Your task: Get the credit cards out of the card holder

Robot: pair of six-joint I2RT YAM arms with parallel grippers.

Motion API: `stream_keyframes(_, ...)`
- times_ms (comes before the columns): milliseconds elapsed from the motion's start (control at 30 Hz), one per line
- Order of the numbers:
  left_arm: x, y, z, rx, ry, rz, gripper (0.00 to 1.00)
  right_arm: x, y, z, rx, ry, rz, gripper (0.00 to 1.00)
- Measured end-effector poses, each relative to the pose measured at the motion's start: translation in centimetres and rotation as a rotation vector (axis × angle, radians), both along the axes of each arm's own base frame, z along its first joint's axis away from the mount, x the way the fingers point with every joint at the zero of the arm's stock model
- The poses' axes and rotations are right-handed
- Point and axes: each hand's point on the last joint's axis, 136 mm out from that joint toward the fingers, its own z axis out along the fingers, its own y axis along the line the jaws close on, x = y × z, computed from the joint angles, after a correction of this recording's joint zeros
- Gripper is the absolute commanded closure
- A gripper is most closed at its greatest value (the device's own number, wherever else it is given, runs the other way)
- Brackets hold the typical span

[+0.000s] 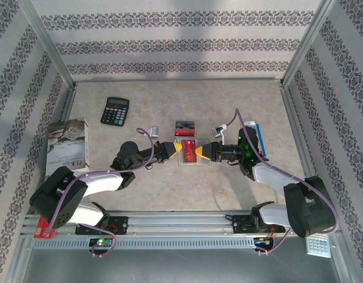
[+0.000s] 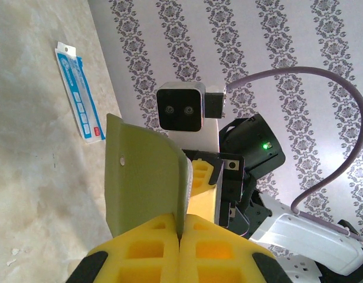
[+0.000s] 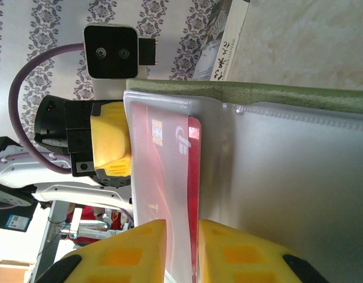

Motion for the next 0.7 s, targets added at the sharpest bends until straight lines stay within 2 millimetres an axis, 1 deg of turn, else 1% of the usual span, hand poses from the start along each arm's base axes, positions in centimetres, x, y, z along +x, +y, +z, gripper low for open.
stream_keyframes(100,0.0,0.0,0.0,-0.002,0.003,0.0,1.0,0.0,0.0,0.0,0.0,0.0,0.0,0.82)
stream_keyframes(233,0.0,0.0,0.0,-0.005,0.005,0.0,1.0,0.1,-0.1,0.0,0.0,0.0,-0.005,0.88)
stream_keyframes(267,0.0,0.0,0.0,-0.006,0.007,0.0,1.0,0.1,-0.2,0.0,0.0,0.001,-0.007,0.91)
stream_keyframes(333,0.0,0.0,0.0,-0.006,0.007,0.0,1.0,0.1,-0.2,0.0,0.0,0.001,-0.006,0.93)
stream_keyframes(400,0.0,0.0,0.0,-0.007,0.009,0.0,1.0,0.1,-0.2,-0.1,-0.001,0.003,-0.006,0.97)
stream_keyframes(467,0.0,0.0,0.0,-0.006,0.012,-0.001,1.0,0.0,-0.2,-0.3,-0.003,0.005,-0.008,0.98)
stream_keyframes(500,0.0,0.0,-0.1,-0.005,0.013,-0.001,1.0,0.1,-0.3,-0.4,-0.004,0.007,-0.012,1.0)
stream_keyframes(700,-0.1,0.0,-0.3,-0.003,0.016,-0.001,1.0,0.2,-1.2,-1.4,-0.013,0.029,-0.037,1.0)
